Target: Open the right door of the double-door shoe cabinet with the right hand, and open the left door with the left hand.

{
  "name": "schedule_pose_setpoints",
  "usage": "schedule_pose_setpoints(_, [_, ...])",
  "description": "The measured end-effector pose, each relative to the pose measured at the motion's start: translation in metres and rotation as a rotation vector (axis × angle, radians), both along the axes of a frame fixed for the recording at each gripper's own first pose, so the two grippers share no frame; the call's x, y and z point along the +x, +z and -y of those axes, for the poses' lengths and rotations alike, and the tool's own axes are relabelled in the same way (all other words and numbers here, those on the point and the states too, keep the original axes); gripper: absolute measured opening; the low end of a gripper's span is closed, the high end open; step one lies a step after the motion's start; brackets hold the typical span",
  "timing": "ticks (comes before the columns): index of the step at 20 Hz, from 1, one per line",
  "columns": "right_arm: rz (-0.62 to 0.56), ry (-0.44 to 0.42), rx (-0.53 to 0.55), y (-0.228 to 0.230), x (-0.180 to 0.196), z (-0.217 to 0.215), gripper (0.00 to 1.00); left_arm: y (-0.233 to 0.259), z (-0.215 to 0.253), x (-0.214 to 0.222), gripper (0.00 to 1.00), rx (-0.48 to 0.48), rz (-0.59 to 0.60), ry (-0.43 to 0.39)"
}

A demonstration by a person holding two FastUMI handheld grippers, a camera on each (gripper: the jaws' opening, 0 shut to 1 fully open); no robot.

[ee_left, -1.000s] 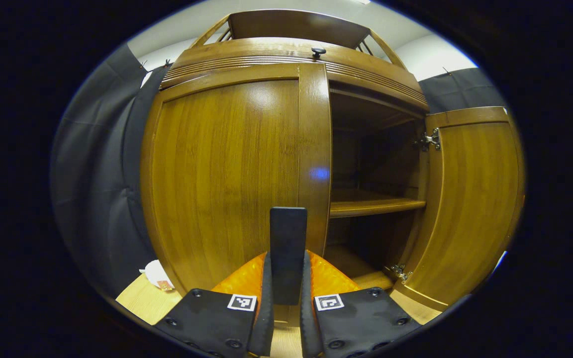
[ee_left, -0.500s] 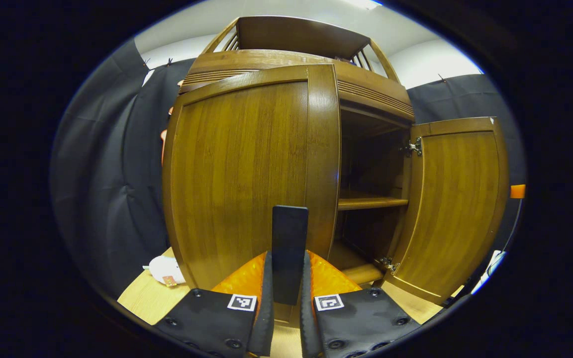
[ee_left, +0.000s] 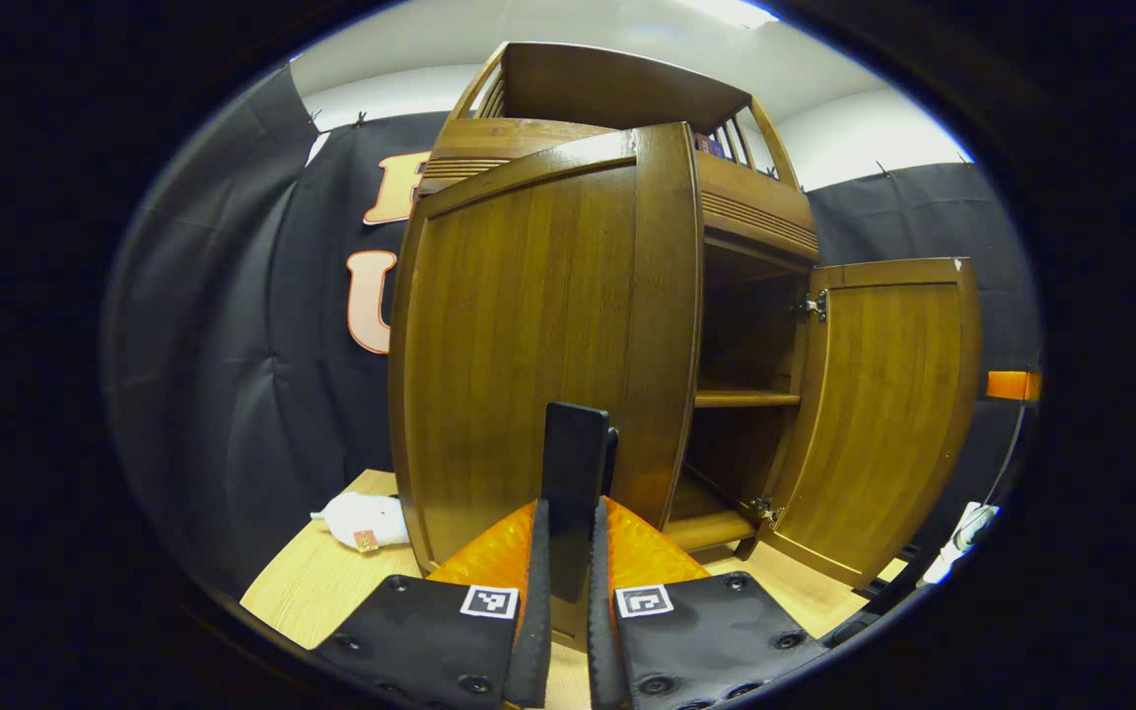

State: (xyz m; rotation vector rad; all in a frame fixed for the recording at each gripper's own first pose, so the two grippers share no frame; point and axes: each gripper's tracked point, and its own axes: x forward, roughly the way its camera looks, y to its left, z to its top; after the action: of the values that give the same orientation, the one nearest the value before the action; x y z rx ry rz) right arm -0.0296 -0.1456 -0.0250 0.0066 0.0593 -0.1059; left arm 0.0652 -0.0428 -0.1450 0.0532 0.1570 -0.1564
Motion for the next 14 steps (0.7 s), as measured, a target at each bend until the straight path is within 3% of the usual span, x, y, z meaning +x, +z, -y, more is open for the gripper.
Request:
schedule_pose_setpoints(3, [-0.003, 0.024, 0.0, -0.002, -0.001, -0.023, 0.94, 0.004, -0.016, -0.013, 0.22, 0.028, 0.003, -0.005])
schedule_pose_setpoints(8, [0.008, 0.068, -0.003, 0.0, -0.001, -0.064, 0.94, 0.009, -0.044, -0.028, 0.22, -0.012, -0.012, 0.016])
schedule_pose_setpoints(9, [0.01, 0.075, -0.006, 0.0, -0.002, -0.07, 0.94, 0.012, -0.051, -0.032, 0.14, 0.016, -0.006, 0.019])
schedule_pose_setpoints(11, [0.011, 0.092, -0.005, -0.001, -0.002, -0.083, 0.94, 0.015, -0.059, -0.036, 0.12, 0.051, -0.001, 0.02])
schedule_pose_setpoints(14, [0.007, 0.115, -0.003, -0.003, -0.001, -0.103, 0.94, 0.017, -0.079, -0.039, 0.14, 0.018, -0.009, 0.026])
